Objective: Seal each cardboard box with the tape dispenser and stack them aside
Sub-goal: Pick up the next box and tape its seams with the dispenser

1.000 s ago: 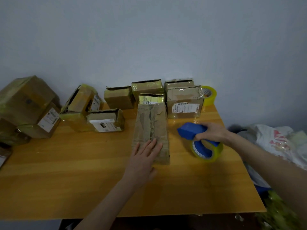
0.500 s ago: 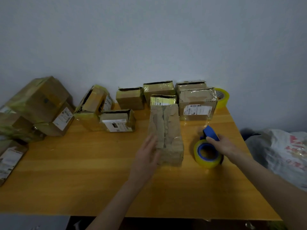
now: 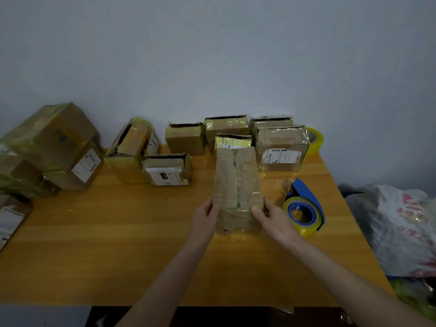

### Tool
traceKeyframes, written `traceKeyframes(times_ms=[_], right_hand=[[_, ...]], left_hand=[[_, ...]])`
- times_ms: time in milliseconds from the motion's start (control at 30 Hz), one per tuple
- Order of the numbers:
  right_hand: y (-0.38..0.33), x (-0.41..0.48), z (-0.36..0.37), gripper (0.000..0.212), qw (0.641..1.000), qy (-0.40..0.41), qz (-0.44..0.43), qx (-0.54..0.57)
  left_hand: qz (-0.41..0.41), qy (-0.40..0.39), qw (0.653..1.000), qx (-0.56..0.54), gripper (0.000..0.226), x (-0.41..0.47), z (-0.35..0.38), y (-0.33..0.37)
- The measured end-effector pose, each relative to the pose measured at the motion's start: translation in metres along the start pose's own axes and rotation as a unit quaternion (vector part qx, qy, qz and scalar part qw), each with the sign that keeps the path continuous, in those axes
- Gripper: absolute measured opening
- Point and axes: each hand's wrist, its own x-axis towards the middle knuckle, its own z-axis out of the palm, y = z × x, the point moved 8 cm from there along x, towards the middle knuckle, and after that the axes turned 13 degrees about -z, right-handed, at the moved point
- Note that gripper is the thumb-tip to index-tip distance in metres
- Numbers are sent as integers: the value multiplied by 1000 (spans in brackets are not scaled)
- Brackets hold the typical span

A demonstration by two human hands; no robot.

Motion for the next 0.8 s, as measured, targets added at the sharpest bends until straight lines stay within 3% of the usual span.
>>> traceKeyframes(times_ms=[133,400,667,733,800], right_hand=[[7,1,-21,69,995,50,-13,-83],[11,4,-16,35,996,75,-48,-27],[8,7,-16,61,973,44,-49,-223],[11,9,-18,75,964,22,-31,-264],[10,13,-18,97,970,18,-27,-241]], left_hand=[[69,103,984,125,37,4,-22,5],[88,79,987,108,33,15,-22,5],[139,120,960,211,31,16,-19,3],[132,109,952,253,51,19,-12,-1],[125,70,958,250,92,21,-4,-3]])
